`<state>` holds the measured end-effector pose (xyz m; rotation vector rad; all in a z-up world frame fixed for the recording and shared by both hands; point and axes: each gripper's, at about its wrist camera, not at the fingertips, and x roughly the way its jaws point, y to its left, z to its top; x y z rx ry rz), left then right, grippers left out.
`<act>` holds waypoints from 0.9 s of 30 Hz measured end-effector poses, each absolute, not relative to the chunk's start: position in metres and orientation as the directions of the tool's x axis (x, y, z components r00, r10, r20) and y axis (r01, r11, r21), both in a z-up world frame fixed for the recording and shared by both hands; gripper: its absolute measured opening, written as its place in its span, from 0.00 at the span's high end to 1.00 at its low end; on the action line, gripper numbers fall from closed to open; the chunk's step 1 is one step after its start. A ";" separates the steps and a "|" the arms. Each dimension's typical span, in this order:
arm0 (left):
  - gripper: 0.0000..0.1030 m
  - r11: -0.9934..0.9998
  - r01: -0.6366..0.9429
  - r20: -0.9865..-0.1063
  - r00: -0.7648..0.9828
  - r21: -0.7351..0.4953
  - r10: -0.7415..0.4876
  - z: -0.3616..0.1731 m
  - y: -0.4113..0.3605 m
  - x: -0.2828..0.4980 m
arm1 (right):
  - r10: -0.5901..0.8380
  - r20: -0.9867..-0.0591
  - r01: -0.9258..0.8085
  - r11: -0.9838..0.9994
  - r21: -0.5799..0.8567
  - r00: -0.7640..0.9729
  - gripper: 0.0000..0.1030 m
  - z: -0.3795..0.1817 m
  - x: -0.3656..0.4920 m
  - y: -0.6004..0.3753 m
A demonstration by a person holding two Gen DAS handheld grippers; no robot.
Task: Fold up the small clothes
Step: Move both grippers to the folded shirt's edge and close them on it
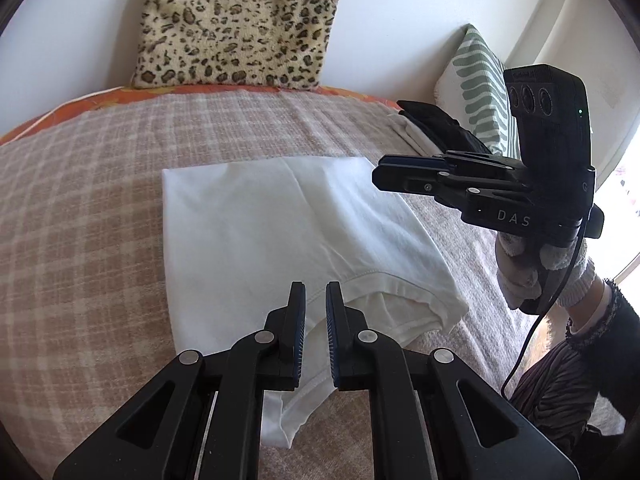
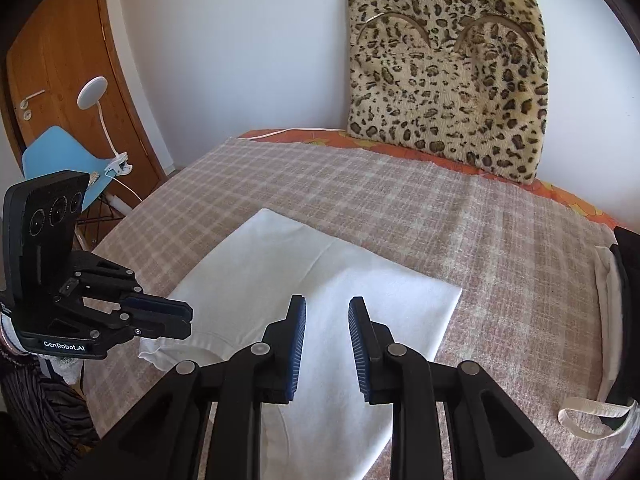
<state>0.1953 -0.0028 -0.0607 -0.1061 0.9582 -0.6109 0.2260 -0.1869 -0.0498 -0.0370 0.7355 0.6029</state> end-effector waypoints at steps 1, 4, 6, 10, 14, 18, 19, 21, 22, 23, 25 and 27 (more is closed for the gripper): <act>0.91 0.832 0.436 -0.741 0.420 -0.343 -0.525 -0.063 -0.003 0.196 | 0.504 -0.643 -0.536 0.827 0.168 0.576 0.77 -0.050 0.232 -0.180; 0.91 0.843 0.434 -0.760 0.415 -0.317 -0.500 -0.071 -0.005 0.197 | 0.503 -0.679 -0.549 0.818 0.173 0.535 0.77 -0.063 0.250 -0.162; 0.91 0.847 0.430 -0.773 0.404 -0.311 -0.489 -0.077 -0.002 0.197 | 0.478 -0.731 -0.542 0.822 0.176 0.487 0.78 -0.083 0.261 -0.155; 0.91 0.851 0.417 -0.801 0.360 -0.320 -0.478 -0.091 0.009 0.194 | 0.480 -0.758 -0.524 0.824 0.215 0.442 0.79 -0.099 0.261 -0.162; 0.91 0.851 0.390 -0.767 0.402 -0.351 -0.500 -0.075 0.026 0.198 | 0.552 -0.684 -0.532 0.801 0.276 0.477 0.71 -0.073 0.247 -0.190; 0.91 0.847 0.310 -0.714 0.457 -0.432 -0.531 -0.061 0.039 0.226 | 0.567 -0.614 -0.437 0.821 0.368 0.549 0.65 -0.066 0.261 -0.220; 0.91 0.844 0.302 -0.710 0.457 -0.442 -0.535 -0.061 0.038 0.234 | 0.564 -0.612 -0.410 0.825 0.389 0.554 0.67 -0.069 0.268 -0.224; 0.89 0.838 0.285 -0.703 0.458 -0.464 -0.545 -0.064 0.033 0.249 | 0.549 -0.619 -0.388 0.836 0.389 0.562 0.68 -0.074 0.278 -0.222; 0.89 0.830 0.287 -0.698 0.450 -0.478 -0.558 -0.066 0.029 0.256 | 0.535 -0.630 -0.387 0.844 0.372 0.562 0.68 -0.076 0.282 -0.218; 0.89 0.829 0.293 -0.700 0.444 -0.476 -0.559 -0.069 0.024 0.263 | 0.527 -0.638 -0.390 0.848 0.358 0.562 0.68 -0.078 0.286 -0.213; 0.89 0.844 0.291 -0.714 0.450 -0.451 -0.536 -0.074 0.016 0.276 | 0.514 -0.658 -0.398 0.854 0.334 0.550 0.69 -0.081 0.291 -0.202; 0.89 0.867 0.272 -0.736 0.457 -0.418 -0.499 -0.082 0.011 0.288 | 0.474 -0.691 -0.398 0.872 0.284 0.545 0.70 -0.088 0.293 -0.195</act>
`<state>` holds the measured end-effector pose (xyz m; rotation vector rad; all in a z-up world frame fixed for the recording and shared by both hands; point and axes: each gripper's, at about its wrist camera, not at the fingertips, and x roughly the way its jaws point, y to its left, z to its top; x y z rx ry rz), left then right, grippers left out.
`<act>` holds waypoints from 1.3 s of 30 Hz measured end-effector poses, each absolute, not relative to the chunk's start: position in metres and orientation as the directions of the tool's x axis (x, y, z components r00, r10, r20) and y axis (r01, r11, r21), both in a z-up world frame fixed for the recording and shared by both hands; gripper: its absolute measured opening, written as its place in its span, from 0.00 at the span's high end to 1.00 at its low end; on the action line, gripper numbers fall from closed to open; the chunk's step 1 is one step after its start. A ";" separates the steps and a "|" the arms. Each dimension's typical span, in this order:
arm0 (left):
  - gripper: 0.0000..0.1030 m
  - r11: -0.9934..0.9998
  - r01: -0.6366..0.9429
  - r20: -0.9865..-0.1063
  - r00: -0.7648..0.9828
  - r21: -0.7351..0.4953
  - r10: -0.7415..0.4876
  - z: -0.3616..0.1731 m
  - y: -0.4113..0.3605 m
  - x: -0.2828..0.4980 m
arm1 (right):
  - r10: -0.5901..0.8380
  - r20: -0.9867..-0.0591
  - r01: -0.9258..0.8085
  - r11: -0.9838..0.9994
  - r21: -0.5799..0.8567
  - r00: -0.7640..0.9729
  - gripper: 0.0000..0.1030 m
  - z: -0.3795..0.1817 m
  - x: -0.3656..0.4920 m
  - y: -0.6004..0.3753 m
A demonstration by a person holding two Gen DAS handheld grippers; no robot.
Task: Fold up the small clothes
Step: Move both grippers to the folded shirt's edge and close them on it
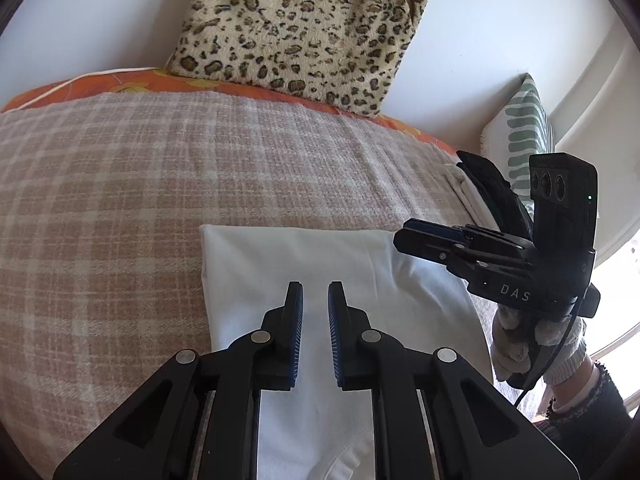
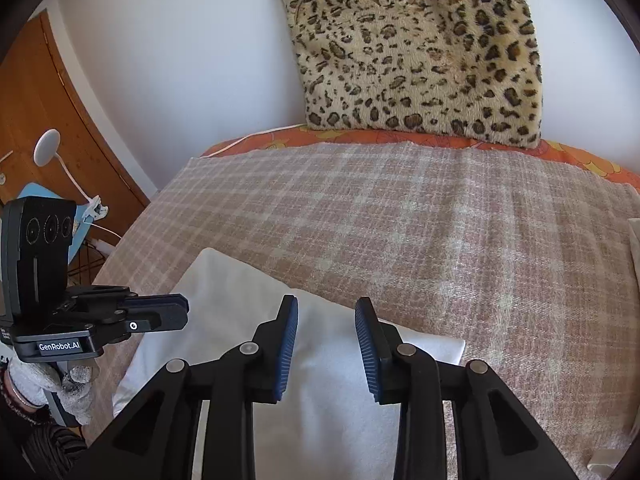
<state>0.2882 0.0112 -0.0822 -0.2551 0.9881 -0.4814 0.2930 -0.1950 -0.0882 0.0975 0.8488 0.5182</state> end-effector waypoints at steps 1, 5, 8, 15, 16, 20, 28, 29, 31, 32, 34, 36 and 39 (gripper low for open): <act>0.89 0.872 0.254 -0.743 0.457 -0.419 -0.489 -0.087 0.012 0.294 | 0.450 -0.707 -0.389 0.883 0.262 0.546 0.72 -0.093 0.295 -0.195; 0.89 0.883 0.207 -0.761 0.450 -0.421 -0.468 -0.103 0.023 0.302 | 0.418 -0.728 -0.322 0.905 0.280 0.544 0.73 -0.104 0.302 -0.218; 0.89 0.894 0.227 -0.764 0.464 -0.387 -0.449 -0.096 0.026 0.297 | 0.427 -0.708 -0.291 0.904 0.313 0.563 0.71 -0.098 0.299 -0.236; 0.88 0.875 0.141 -0.727 0.503 -0.464 -0.467 -0.085 0.069 0.284 | 0.508 -0.687 -0.227 0.857 0.463 0.519 0.59 -0.094 0.277 -0.271; 0.84 0.866 0.128 -0.723 0.499 -0.484 -0.478 -0.085 0.075 0.282 | 0.530 -0.681 -0.222 0.843 0.491 0.505 0.56 -0.096 0.271 -0.274; 0.48 0.831 0.097 -0.706 0.479 -0.548 -0.522 -0.091 0.091 0.268 | 0.565 -0.689 -0.208 0.819 0.534 0.454 0.52 -0.107 0.248 -0.280; 0.48 0.731 0.033 -0.655 0.417 -0.682 -0.630 -0.112 0.105 0.257 | 0.712 -0.559 -0.147 0.664 0.733 0.424 0.47 -0.134 0.220 -0.304; 0.48 0.720 0.030 -0.644 0.421 -0.693 -0.639 -0.113 0.106 0.258 | 0.732 -0.532 -0.142 0.634 0.760 0.425 0.47 -0.137 0.219 -0.306; 0.48 0.698 0.029 -0.625 0.418 -0.716 -0.659 -0.115 0.105 0.260 | 0.768 -0.488 -0.148 0.586 0.797 0.415 0.48 -0.143 0.221 -0.307; 0.48 0.693 0.029 -0.622 0.415 -0.721 -0.665 -0.116 0.104 0.262 | 0.772 -0.481 -0.152 0.581 0.800 0.416 0.53 -0.144 0.223 -0.307; 0.48 0.688 0.045 -0.613 0.416 -0.724 -0.672 -0.116 0.099 0.264 | 0.777 -0.480 -0.174 0.582 0.794 0.408 0.60 -0.145 0.226 -0.302; 0.50 0.684 0.066 -0.606 0.409 -0.726 -0.683 -0.116 0.092 0.267 | 0.787 -0.475 -0.193 0.576 0.794 0.394 0.65 -0.145 0.229 -0.298; 0.51 0.688 0.104 -0.602 0.402 -0.718 -0.690 -0.116 0.082 0.271 | 0.803 -0.464 -0.211 0.561 0.800 0.373 0.66 -0.144 0.231 -0.294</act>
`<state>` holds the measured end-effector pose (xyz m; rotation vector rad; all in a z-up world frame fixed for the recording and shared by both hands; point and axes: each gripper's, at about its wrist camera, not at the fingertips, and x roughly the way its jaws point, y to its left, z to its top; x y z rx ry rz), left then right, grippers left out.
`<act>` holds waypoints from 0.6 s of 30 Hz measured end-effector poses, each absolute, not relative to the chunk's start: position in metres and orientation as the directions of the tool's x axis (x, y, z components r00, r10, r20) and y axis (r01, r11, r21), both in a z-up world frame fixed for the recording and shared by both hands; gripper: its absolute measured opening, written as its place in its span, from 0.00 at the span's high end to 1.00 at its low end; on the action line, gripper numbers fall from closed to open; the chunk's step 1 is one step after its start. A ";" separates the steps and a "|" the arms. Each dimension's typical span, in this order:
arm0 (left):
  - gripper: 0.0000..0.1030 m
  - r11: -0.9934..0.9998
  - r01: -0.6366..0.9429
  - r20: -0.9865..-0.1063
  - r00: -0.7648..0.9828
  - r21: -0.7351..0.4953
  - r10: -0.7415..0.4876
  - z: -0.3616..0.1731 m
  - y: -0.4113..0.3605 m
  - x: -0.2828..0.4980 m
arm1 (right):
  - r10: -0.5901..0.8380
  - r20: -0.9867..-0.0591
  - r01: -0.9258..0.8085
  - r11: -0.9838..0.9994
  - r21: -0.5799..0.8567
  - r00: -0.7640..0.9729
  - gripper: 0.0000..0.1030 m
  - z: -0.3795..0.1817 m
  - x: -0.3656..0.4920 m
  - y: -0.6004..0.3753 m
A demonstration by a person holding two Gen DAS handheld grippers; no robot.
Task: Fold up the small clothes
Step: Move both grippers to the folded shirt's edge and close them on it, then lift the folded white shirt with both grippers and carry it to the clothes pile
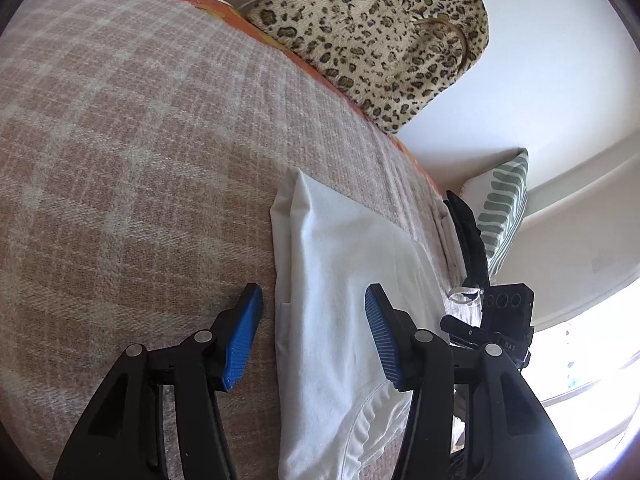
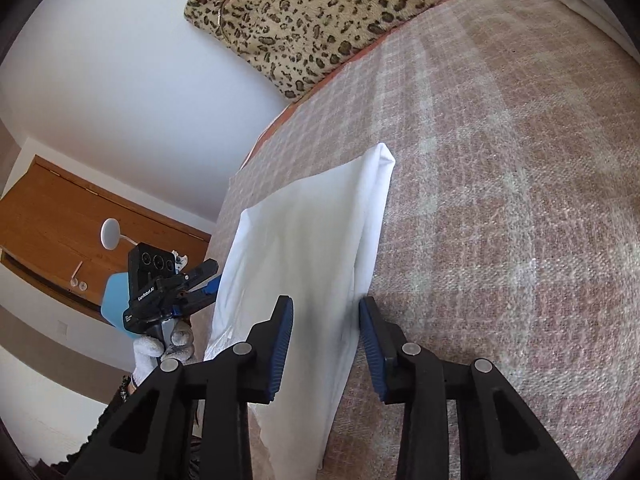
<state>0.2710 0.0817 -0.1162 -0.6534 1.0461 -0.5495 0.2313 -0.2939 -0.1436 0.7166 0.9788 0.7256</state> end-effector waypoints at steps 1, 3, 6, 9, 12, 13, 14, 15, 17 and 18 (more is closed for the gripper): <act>0.51 0.687 0.111 -0.601 0.398 -0.718 -0.693 -0.117 0.079 0.273 | 0.805 -0.465 -0.213 0.560 0.801 0.368 0.66 -0.143 0.234 -0.291; 0.54 0.687 0.121 -0.602 0.391 -0.716 -0.696 -0.117 0.072 0.276 | 0.802 -0.471 -0.215 0.566 0.795 0.367 0.69 -0.143 0.237 -0.286; 0.58 0.683 0.122 -0.600 0.385 -0.720 -0.701 -0.118 0.065 0.281 | 0.799 -0.474 -0.209 0.569 0.795 0.371 0.75 -0.144 0.239 -0.284; 0.79 0.703 0.107 -0.624 0.381 -0.703 -0.682 -0.121 0.061 0.285 | 0.793 -0.475 -0.179 0.568 0.803 0.382 0.81 -0.146 0.243 -0.285; 0.91 0.723 0.104 -0.642 0.386 -0.683 -0.663 -0.123 0.059 0.286 | 0.778 -0.491 -0.163 0.584 0.795 0.393 0.87 -0.145 0.243 -0.284; 0.91 0.735 0.115 -0.650 0.391 -0.668 -0.652 -0.121 0.057 0.284 | 0.766 -0.506 -0.168 0.603 0.780 0.397 0.89 -0.143 0.243 -0.281; 0.92 0.750 0.129 -0.658 0.398 -0.649 -0.639 -0.118 0.055 0.283 | 0.751 -0.522 -0.177 0.624 0.761 0.404 0.90 -0.140 0.242 -0.279; 0.92 0.762 0.143 -0.664 0.407 -0.631 -0.627 -0.115 0.053 0.282 | 0.737 -0.537 -0.184 0.644 0.742 0.411 0.90 -0.137 0.242 -0.276; 0.93 0.782 0.157 -0.673 0.426 -0.603 -0.604 -0.110 0.050 0.279 | 0.709 -0.562 -0.193 0.678 0.709 0.426 0.91 -0.131 0.241 -0.273; 0.93 0.788 0.162 -0.674 0.435 -0.594 -0.597 -0.108 0.049 0.277 | 0.695 -0.571 -0.200 0.694 0.692 0.437 0.91 -0.127 0.240 -0.271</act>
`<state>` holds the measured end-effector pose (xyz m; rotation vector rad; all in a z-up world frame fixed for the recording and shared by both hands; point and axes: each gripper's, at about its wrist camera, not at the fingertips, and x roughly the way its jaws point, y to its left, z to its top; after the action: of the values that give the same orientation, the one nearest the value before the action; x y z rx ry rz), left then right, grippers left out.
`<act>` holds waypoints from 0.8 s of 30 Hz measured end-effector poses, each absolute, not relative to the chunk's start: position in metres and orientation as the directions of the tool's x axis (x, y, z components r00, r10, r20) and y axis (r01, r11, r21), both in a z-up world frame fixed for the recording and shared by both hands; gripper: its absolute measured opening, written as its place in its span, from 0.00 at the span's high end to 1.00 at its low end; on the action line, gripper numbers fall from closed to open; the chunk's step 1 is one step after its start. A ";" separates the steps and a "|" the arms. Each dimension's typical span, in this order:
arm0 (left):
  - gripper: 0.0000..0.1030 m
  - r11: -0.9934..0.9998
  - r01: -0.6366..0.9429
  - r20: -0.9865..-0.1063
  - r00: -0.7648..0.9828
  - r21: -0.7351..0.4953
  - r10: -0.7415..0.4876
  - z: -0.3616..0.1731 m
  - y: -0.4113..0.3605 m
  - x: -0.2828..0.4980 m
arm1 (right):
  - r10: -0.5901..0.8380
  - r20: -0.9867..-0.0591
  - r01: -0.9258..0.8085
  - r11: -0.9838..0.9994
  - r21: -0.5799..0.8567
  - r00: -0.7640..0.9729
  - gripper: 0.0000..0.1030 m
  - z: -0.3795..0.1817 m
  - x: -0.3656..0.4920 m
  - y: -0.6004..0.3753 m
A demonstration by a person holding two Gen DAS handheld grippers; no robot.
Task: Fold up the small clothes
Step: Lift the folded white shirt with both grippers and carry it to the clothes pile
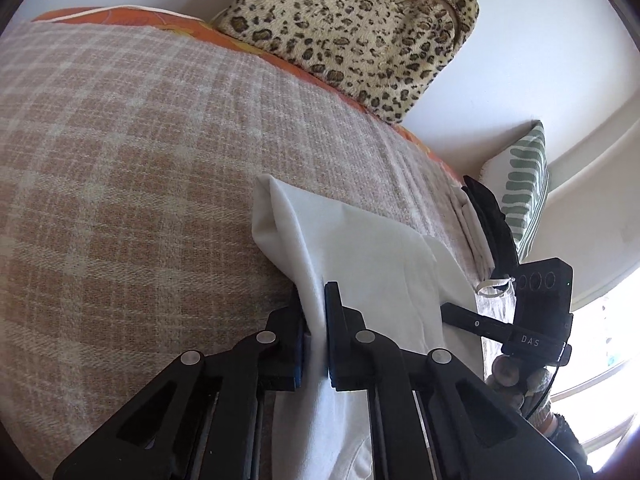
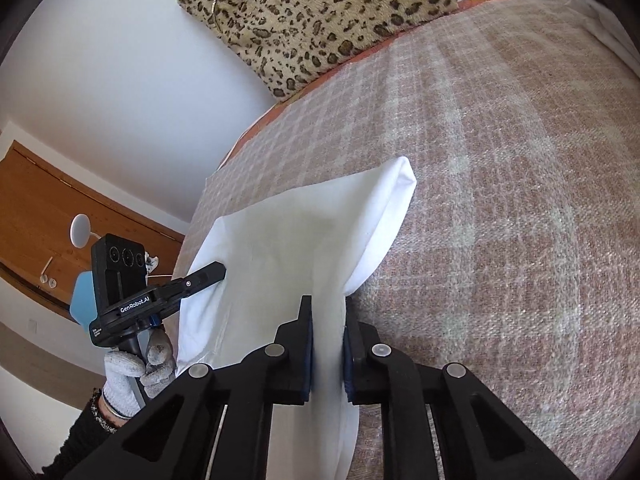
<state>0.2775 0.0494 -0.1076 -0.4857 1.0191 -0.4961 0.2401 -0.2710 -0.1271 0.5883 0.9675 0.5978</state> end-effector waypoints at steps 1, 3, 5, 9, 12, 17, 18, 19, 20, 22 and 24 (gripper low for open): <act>0.93 0.792 0.167 -0.672 0.445 -0.586 -0.592 -0.105 0.049 0.276 | 0.684 -0.576 -0.205 0.706 0.678 0.448 0.91 -0.123 0.239 -0.270; 0.93 0.803 0.188 -0.670 0.462 -0.566 -0.581 -0.097 0.047 0.272 | 0.667 -0.579 -0.220 0.723 0.655 0.469 0.91 -0.114 0.236 -0.268; 0.94 0.811 0.213 -0.664 0.481 -0.545 -0.572 -0.088 0.043 0.268 | 0.653 -0.580 -0.240 0.739 0.630 0.486 0.91 -0.105 0.233 -0.267; 0.94 0.821 0.247 -0.650 0.513 -0.514 -0.561 -0.072 0.039 0.260 | 0.609 -0.593 -0.269 0.782 0.563 0.527 0.91 -0.084 0.226 -0.264; 0.95 0.823 0.271 -0.629 0.540 -0.499 -0.559 -0.057 0.035 0.255 | 0.584 -0.589 -0.282 0.802 0.527 0.559 0.92 -0.070 0.220 -0.264; 0.95 0.821 0.321 -0.594 0.572 -0.472 -0.565 -0.033 0.021 0.248 | 0.561 -0.569 -0.290 0.817 0.499 0.601 0.92 -0.048 0.209 -0.274; 0.95 0.820 0.330 -0.587 0.577 -0.468 -0.568 -0.029 0.017 0.247 | 0.556 -0.565 -0.293 0.820 0.492 0.609 0.92 -0.044 0.206 -0.278; 0.95 0.817 0.340 -0.580 0.580 -0.465 -0.572 -0.025 0.012 0.246 | 0.551 -0.562 -0.296 0.824 0.483 0.617 0.92 -0.039 0.203 -0.281; 0.95 0.813 0.353 -0.573 0.581 -0.463 -0.578 -0.021 0.006 0.245 | 0.544 -0.561 -0.300 0.830 0.470 0.624 0.92 -0.035 0.199 -0.285; 0.95 0.806 0.379 -0.559 0.583 -0.455 -0.590 -0.013 -0.006 0.243 | 0.532 -0.558 -0.307 0.839 0.450 0.636 0.92 -0.028 0.192 -0.296; 0.95 0.795 0.407 -0.544 0.582 -0.450 -0.605 -0.006 -0.021 0.241 | 0.527 -0.549 -0.305 0.841 0.447 0.648 0.92 -0.024 0.185 -0.313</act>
<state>0.2415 -0.0206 -0.0060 -0.2910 0.7407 -0.6003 0.1848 -0.3128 -0.0235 0.3304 0.7235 0.4822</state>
